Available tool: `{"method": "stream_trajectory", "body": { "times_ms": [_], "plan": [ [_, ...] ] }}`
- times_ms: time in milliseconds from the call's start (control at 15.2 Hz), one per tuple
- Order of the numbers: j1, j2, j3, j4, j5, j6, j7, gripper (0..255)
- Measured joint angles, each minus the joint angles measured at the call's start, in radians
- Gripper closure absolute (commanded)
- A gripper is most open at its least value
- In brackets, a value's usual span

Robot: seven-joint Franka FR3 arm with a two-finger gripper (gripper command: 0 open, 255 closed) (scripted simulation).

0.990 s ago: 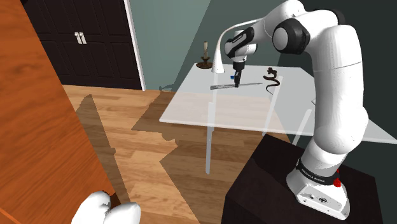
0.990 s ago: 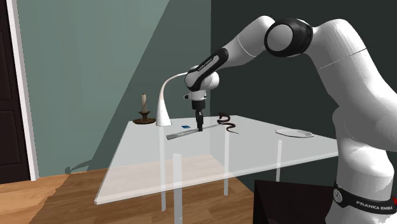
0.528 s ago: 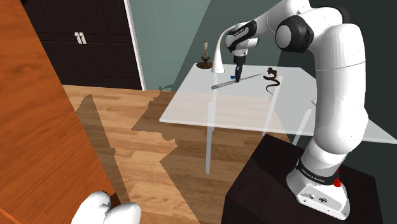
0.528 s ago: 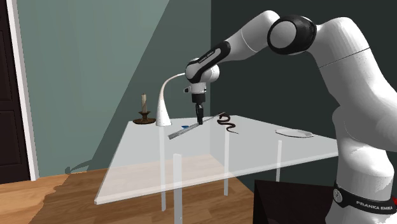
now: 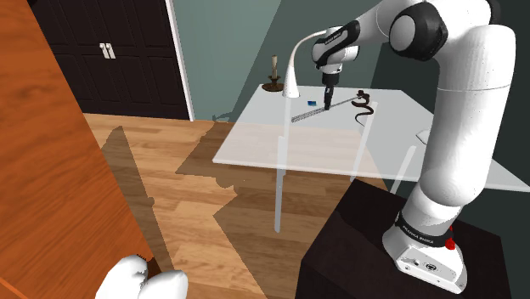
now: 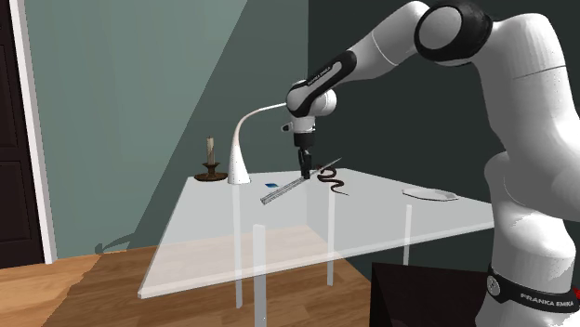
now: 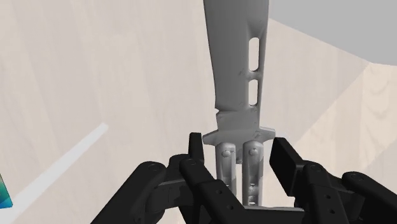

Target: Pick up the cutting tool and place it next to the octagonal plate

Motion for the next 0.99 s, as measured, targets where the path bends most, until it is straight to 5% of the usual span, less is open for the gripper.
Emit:
{"method": "stream_trajectory", "body": {
  "times_ms": [528,990],
  "plan": [
    [-0.006,-0.291,-0.053,-0.322,-0.169,0.074,0.009,255],
    [-0.086,-0.544,-0.078,-0.536,-0.335,0.071,0.007,255]
  ]
}}
